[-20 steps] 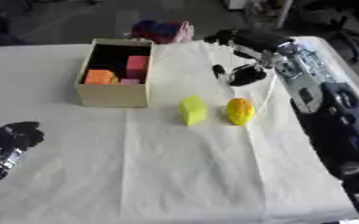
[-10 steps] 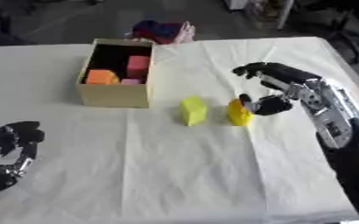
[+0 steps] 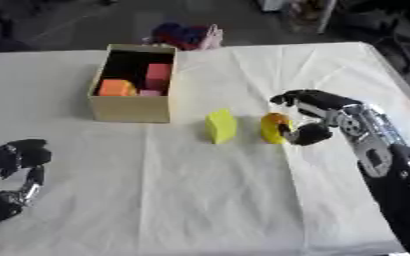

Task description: Pick up objects on the table and place them in the box.

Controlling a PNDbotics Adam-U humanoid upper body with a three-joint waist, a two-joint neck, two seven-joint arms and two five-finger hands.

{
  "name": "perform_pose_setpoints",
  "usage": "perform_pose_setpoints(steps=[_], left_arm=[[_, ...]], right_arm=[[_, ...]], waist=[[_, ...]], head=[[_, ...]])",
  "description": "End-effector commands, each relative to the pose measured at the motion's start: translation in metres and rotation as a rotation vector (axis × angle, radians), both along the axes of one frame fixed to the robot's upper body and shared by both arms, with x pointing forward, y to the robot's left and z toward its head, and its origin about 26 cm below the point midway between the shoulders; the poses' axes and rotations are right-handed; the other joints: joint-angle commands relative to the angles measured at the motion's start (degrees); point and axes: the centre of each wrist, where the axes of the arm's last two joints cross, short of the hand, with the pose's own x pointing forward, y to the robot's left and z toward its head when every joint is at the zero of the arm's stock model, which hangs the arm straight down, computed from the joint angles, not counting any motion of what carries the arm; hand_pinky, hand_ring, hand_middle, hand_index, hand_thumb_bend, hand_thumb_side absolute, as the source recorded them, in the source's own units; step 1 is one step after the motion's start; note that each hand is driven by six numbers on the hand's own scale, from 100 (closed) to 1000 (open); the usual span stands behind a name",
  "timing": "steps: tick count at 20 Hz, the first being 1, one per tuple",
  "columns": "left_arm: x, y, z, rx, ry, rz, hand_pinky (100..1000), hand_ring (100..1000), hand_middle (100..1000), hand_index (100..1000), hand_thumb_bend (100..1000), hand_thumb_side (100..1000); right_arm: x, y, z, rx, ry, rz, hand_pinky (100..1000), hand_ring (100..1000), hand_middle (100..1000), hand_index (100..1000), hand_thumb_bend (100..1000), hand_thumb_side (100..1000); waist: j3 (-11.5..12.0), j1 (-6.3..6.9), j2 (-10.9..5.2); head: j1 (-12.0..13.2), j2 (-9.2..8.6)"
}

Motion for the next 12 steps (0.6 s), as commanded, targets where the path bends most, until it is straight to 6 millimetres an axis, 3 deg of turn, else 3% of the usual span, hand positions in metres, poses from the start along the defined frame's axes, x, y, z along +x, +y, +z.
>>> perform_pose_setpoints(steps=[1, 2, 4, 6, 8, 10, 12], left_arm=[[0.000, 0.004, 0.008, 0.014, -0.025, 0.002, 828, 763, 692, 857, 100, 260], [0.000, 0.003, 0.008, 0.014, -0.025, 0.002, 828, 763, 692, 857, 100, 260], [0.000, 0.003, 0.007, 0.014, -0.024, 0.002, 828, 763, 692, 857, 100, 259], [0.000, 0.003, 0.007, 0.014, -0.023, 0.003, 827, 763, 692, 857, 100, 259], [0.000, 0.003, 0.007, 0.014, -0.021, 0.005, 827, 763, 692, 857, 100, 258], [0.000, 0.004, 0.007, 0.014, -0.019, 0.006, 827, 763, 692, 857, 100, 258], [0.000, 0.003, 0.006, 0.014, -0.016, 0.005, 827, 763, 691, 857, 100, 258]], right_arm=[[0.005, -0.003, 0.002, -0.054, 0.009, 0.001, 911, 880, 866, 948, 100, 206], [0.007, -0.002, 0.000, -0.060, 0.014, 0.006, 911, 880, 866, 948, 100, 206], [0.009, 0.001, -0.002, -0.067, 0.011, 0.019, 891, 828, 755, 875, 100, 100], [0.011, 0.003, 0.001, -0.071, -0.027, 0.021, 855, 735, 544, 699, 100, 100], [0.015, 0.007, 0.008, -0.064, -0.113, 0.013, 840, 696, 458, 608, 100, 100], [0.019, 0.014, 0.022, -0.053, -0.217, 0.028, 821, 636, 352, 502, 100, 100], [0.027, 0.023, 0.042, -0.026, -0.325, 0.054, 815, 612, 321, 477, 100, 100]], waist=[[0.1, -0.62, -0.88], [0.1, -0.61, -0.89], [0.1, -0.60, -0.89], [0.1, -0.60, -0.90], [0.1, -0.62, -0.95], [0.2, -0.62, -1.04], [0.1, -0.63, -1.15]], head=[[-0.2, -0.19], [-0.2, -0.19], [-0.3, -0.19], [-0.3, -0.19], [-0.3, -0.19], [-0.2, -0.19], [-0.3, -0.19]])
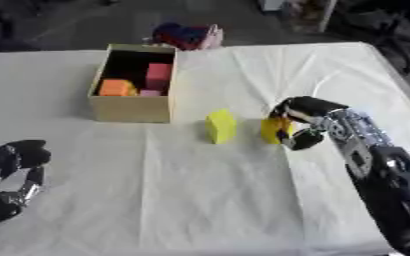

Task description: Pick up objects on the table and place them in the box.

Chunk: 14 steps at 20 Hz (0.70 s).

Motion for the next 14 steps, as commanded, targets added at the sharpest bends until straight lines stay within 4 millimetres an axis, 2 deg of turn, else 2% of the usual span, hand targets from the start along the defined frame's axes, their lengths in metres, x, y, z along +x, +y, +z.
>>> perform_pose_setpoints(steps=[1, 5, 8, 11, 14], left_arm=[[0.000, 0.003, 0.006, 0.012, -0.016, 0.001, 827, 763, 691, 856, 100, 258], [-0.001, 0.002, 0.005, 0.012, -0.011, -0.004, 826, 763, 691, 855, 100, 263], [-0.001, 0.000, 0.004, 0.008, -0.007, -0.013, 826, 763, 691, 855, 100, 264], [-0.001, -0.001, 0.003, 0.003, -0.004, -0.023, 826, 763, 691, 855, 100, 257], [0.000, -0.004, 0.004, -0.003, -0.005, -0.036, 826, 763, 691, 855, 100, 257]], right_arm=[[0.011, 0.010, 0.039, 0.027, -0.178, 0.044, 813, 600, 312, 473, 100, 100], [0.038, 0.042, 0.086, 0.128, -0.272, 0.164, 815, 585, 304, 474, 100, 100], [0.066, 0.071, 0.108, 0.216, -0.259, 0.237, 818, 577, 300, 476, 100, 100], [0.092, 0.106, 0.108, 0.315, -0.215, 0.299, 830, 569, 311, 497, 100, 100], [0.110, 0.143, 0.094, 0.365, -0.157, 0.345, 839, 581, 336, 527, 100, 100]], waist=[[0.1, -0.62, -1.24], [0.3, -0.44, -1.52], [0.5, 0.01, -1.68], [0.7, 0.73, -1.75], [1.1, 1.29, -1.62]], head=[[-0.1, -0.19], [-0.4, -0.19], [-0.8, -0.19], [-1.4, -0.19], [-2.4, -0.19]])
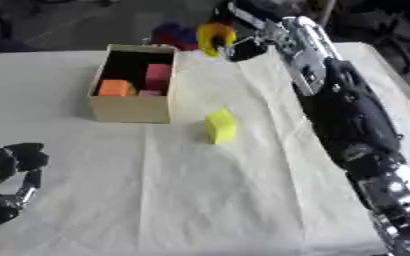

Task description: Pick up objects on the table and place them in the box.

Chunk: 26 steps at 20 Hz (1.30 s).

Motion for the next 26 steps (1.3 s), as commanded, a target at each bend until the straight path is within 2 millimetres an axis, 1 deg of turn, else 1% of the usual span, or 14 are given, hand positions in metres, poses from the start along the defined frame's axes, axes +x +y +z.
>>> perform_pose_setpoints(steps=[1, 5, 6, 8, 10, 11, 14, 15, 16, 17, 19, 22, 23, 26], left_arm=[[0.001, -0.004, 0.006, -0.006, -0.018, -0.026, 826, 763, 691, 855, 100, 257], [0.001, -0.006, 0.006, -0.011, -0.017, -0.040, 826, 763, 691, 855, 100, 257], [0.001, -0.007, 0.007, -0.012, -0.018, -0.042, 826, 763, 691, 855, 100, 257], [0.002, -0.007, 0.007, -0.012, -0.018, -0.045, 826, 763, 691, 855, 100, 257], [0.002, -0.007, 0.007, -0.012, -0.018, -0.045, 826, 763, 691, 855, 100, 257], [0.001, -0.007, 0.007, -0.012, -0.018, -0.044, 826, 763, 691, 855, 100, 257], [0.001, -0.007, 0.007, -0.012, -0.018, -0.042, 826, 763, 691, 855, 100, 258], [0.001, -0.007, 0.007, -0.011, -0.019, -0.041, 826, 763, 691, 855, 100, 258], [0.001, -0.006, 0.007, -0.010, -0.019, -0.037, 826, 763, 691, 855, 100, 259], [0.001, -0.005, 0.006, -0.009, -0.019, -0.033, 826, 763, 691, 855, 100, 259], [0.001, -0.003, 0.006, -0.004, -0.019, -0.022, 826, 763, 691, 856, 100, 260], [0.001, -0.002, 0.006, -0.002, -0.020, -0.017, 826, 763, 691, 856, 100, 260], [0.001, 0.000, 0.006, 0.001, -0.022, -0.009, 826, 763, 691, 856, 100, 263], [0.001, 0.007, 0.007, 0.013, -0.029, 0.025, 826, 763, 691, 856, 100, 265]], right_arm=[[0.014, 0.030, -0.012, 0.019, 0.049, 0.048, 842, 594, 359, 550, 100, 100], [0.019, 0.065, -0.030, -0.069, 0.039, 0.050, 842, 652, 472, 660, 100, 100], [0.019, 0.071, -0.032, -0.099, 0.014, 0.042, 841, 680, 527, 740, 100, 100], [0.017, 0.081, -0.033, -0.165, -0.062, 0.015, 842, 746, 669, 885, 100, 396], [0.015, 0.087, -0.028, -0.237, -0.166, -0.029, 839, 776, 754, 942, 188, 517], [0.014, 0.088, -0.025, -0.266, -0.216, -0.050, 838, 786, 775, 954, 238, 525], [0.011, 0.088, -0.015, -0.340, -0.346, -0.091, 840, 802, 807, 965, 258, 500], [0.010, 0.085, -0.012, -0.347, -0.369, -0.093, 842, 800, 806, 965, 230, 454], [0.009, 0.079, -0.008, -0.339, -0.385, -0.091, 845, 791, 794, 957, 158, 366], [0.007, 0.072, -0.005, -0.319, -0.390, -0.084, 848, 784, 787, 955, 102, 326], [0.001, 0.051, 0.002, -0.253, -0.367, -0.069, 853, 780, 784, 955, 100, 320], [-0.008, 0.042, 0.014, -0.200, -0.327, -0.051, 853, 780, 784, 955, 100, 320], [-0.009, 0.039, 0.015, -0.196, -0.316, -0.051, 865, 784, 789, 961, 100, 275], [-0.019, 0.012, 0.012, -0.220, -0.286, -0.047, 873, 791, 794, 964, 100, 287]], waist=[[0.4, 1.26, -1.41], [1.2, 1.57, -1.17], [1.4, 1.59, -1.13], [1.5, 1.56, -1.13], [1.6, 1.45, -1.18], [1.6, 1.38, -1.21], [1.3, 1.12, -1.34], [1.2, 1.03, -1.38], [1.0, 0.89, -1.42], [0.8, 0.77, -1.45], [0.5, 0.39, -1.50], [0.4, 0.21, -1.52], [0.1, -0.12, -1.45], [-2.1, -1.01, -1.16]], head=[[-1.1, -0.19], [-2.2, -0.19], [-2.4, -0.19], [-2.5, -0.19], [-2.6, -0.19], [-2.5, -0.19], [-2.4, -0.19], [-2.3, -0.19], [-2.0, -0.19], [-1.8, -0.19], [-1.1, -0.19], [-0.9, -0.19], [-0.1, -0.19], [2.1, -0.19]])
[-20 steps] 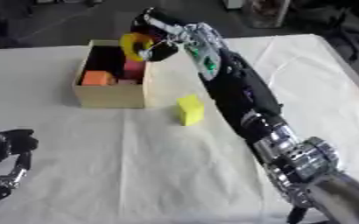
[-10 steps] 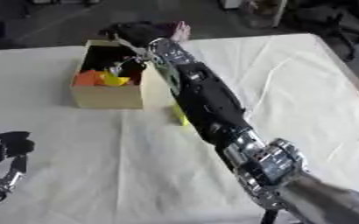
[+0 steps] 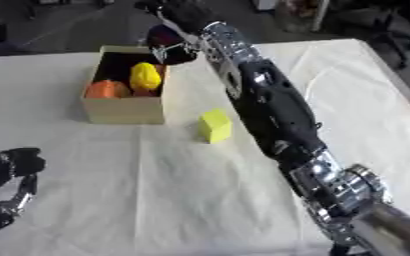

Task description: Pick up objects on the table and place them in the box.

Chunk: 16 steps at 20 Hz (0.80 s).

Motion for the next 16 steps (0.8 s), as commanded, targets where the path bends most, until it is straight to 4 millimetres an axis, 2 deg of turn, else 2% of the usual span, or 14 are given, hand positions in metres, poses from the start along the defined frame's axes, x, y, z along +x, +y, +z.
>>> perform_pose_setpoints(steps=[1, 2, 3, 4, 6, 9, 11, 12, 16], left_arm=[[0.001, 0.008, 0.008, 0.019, -0.034, 0.030, 826, 763, 691, 856, 100, 265], [0.001, 0.009, 0.009, 0.020, -0.037, 0.033, 826, 763, 691, 856, 100, 265], [0.001, 0.009, 0.010, 0.021, -0.040, 0.035, 826, 763, 691, 856, 100, 265], [0.002, 0.009, 0.010, 0.022, -0.043, 0.036, 826, 763, 691, 856, 100, 264], [0.002, 0.009, 0.011, 0.024, -0.047, 0.037, 826, 763, 691, 856, 100, 263], [0.002, 0.009, 0.012, 0.025, -0.047, 0.037, 826, 763, 691, 856, 100, 265], [0.002, 0.009, 0.011, 0.024, -0.046, 0.033, 825, 763, 692, 856, 100, 267], [0.002, 0.008, 0.011, 0.024, -0.045, 0.032, 825, 763, 692, 856, 100, 266], [0.002, 0.008, 0.010, 0.026, -0.040, 0.028, 825, 763, 692, 856, 100, 258]], right_arm=[[-0.010, -0.030, 0.018, -0.030, -0.017, -0.001, 875, 795, 796, 965, 100, 292], [-0.014, -0.040, 0.015, -0.046, 0.000, -0.003, 886, 814, 813, 970, 100, 354], [-0.017, -0.050, 0.010, -0.068, 0.024, -0.002, 887, 817, 815, 970, 100, 364], [-0.021, -0.061, 0.005, -0.089, 0.050, -0.004, 901, 848, 845, 978, 100, 428], [-0.029, -0.078, -0.009, -0.144, 0.114, 0.004, 917, 886, 887, 988, 100, 468], [-0.042, -0.091, -0.038, -0.204, 0.232, 0.052, 936, 925, 924, 997, 100, 436], [-0.050, -0.098, -0.057, -0.224, 0.304, 0.084, 947, 949, 944, 1000, 100, 359], [-0.054, -0.101, -0.063, -0.232, 0.332, 0.099, 955, 962, 952, 1000, 100, 270], [-0.076, -0.112, -0.083, -0.265, 0.423, 0.152, 963, 977, 968, 1000, 100, 294]], waist=[[-0.4, -0.66, -1.04], [-0.6, -0.74, -0.91], [-0.7, -0.78, -0.78], [-0.8, -0.79, -0.65], [-0.7, -0.77, -0.46], [-0.6, -0.71, -0.45], [-0.5, -0.65, -0.60], [-0.5, -0.62, -0.68], [-0.1, -0.58, -1.00]], head=[[1.7, -0.19], [1.9, -0.19], [2.1, -0.19], [2.1, -0.19], [2.1, -0.19], [1.9, -0.19], [1.9, -0.19], [1.8, -0.19], [1.2, -0.19]])
